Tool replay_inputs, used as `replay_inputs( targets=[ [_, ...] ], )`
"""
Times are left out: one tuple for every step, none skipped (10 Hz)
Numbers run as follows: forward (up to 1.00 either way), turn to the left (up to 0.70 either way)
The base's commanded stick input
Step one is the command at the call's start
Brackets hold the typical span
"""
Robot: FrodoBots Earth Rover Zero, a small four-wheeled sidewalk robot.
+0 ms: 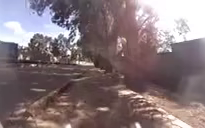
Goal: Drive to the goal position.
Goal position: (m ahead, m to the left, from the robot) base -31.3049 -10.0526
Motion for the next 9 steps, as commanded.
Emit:
replay_inputs(
  targets=[
    [0.00,-0.84],
    [0.00,-0.84],
    [0.00,-0.84],
    [0.00,-0.84],
    [0.00,-0.84],
    [0.00,-0.84],
    [0.00,-0.84],
    [0.00,-0.84],
    [0.00,-0.84]
  ],
)
